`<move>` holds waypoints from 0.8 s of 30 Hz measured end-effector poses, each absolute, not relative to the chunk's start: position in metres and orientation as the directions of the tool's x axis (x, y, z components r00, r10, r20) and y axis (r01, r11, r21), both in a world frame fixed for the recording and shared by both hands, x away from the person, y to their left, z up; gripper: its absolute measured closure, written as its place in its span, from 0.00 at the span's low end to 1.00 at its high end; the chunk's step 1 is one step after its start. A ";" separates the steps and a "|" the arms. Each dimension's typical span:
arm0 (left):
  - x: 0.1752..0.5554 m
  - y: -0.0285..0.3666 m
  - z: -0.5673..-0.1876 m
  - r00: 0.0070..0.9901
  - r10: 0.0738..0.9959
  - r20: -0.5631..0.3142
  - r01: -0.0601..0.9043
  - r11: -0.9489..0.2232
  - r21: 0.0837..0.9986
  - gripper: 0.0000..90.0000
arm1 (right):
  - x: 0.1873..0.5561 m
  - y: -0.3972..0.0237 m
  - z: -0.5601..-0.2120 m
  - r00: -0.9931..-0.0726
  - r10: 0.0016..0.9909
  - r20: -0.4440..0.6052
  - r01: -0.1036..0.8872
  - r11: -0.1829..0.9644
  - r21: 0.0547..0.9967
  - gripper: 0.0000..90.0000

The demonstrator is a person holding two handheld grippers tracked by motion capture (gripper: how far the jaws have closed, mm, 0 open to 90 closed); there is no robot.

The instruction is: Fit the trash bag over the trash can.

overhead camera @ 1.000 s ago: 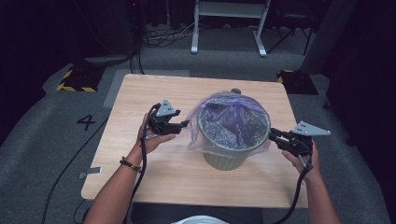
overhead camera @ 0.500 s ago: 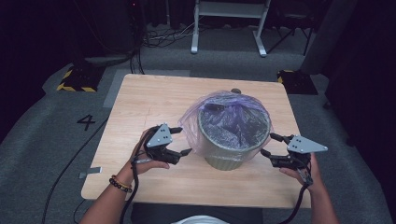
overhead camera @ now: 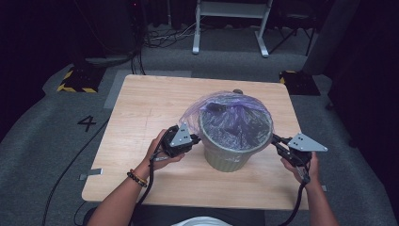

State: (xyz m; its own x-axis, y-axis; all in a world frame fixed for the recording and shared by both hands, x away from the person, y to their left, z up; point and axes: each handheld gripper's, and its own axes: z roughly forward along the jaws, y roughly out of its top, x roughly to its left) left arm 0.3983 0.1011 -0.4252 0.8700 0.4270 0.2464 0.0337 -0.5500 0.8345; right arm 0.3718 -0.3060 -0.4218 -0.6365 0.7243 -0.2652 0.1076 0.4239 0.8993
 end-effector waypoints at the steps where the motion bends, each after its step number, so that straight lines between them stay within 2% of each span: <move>1: 0.399 0.102 -0.426 0.872 0.424 0.244 0.038 -0.556 0.830 1.00 | 0.371 -0.306 -0.422 -0.640 0.720 -0.269 0.105 0.429 0.897 1.00; 13: 0.393 0.107 -0.441 0.892 0.373 0.256 0.036 -0.622 0.782 1.00 | 0.363 -0.312 -0.441 -0.701 0.672 -0.238 0.149 0.465 0.873 1.00; 19: 0.390 0.119 -0.440 0.892 0.394 0.223 0.039 -0.557 0.829 0.98 | 0.365 -0.310 -0.449 -0.713 0.664 -0.225 0.157 0.463 0.872 1.00; 21: 0.388 0.120 -0.439 0.884 0.410 0.227 0.042 -0.551 0.833 0.73 | 0.365 -0.309 -0.450 -0.710 0.668 -0.222 0.161 0.462 0.872 1.00; 22: 0.386 0.121 -0.438 0.870 0.433 0.237 0.043 -0.546 0.837 0.73 | 0.365 -0.309 -0.450 -0.710 0.668 -0.222 0.161 0.462 0.872 1.00; 23: 0.384 0.124 -0.436 0.845 0.480 0.237 0.057 -0.521 0.851 0.49 | 0.365 -0.310 -0.450 -0.699 0.680 -0.222 0.162 0.454 0.876 0.98; 24: 0.384 0.124 -0.436 0.845 0.480 0.237 0.057 -0.521 0.851 0.40 | 0.365 -0.310 -0.450 -0.699 0.680 -0.222 0.162 0.454 0.876 0.98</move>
State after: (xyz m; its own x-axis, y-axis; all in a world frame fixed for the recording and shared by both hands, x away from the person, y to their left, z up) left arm 0.3841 0.1239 -0.4365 0.8447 0.4799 0.2370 0.0573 -0.5213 0.8514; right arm 0.3648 -0.3100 -0.4500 -0.6990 0.6796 -0.2224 0.1621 0.4535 0.8764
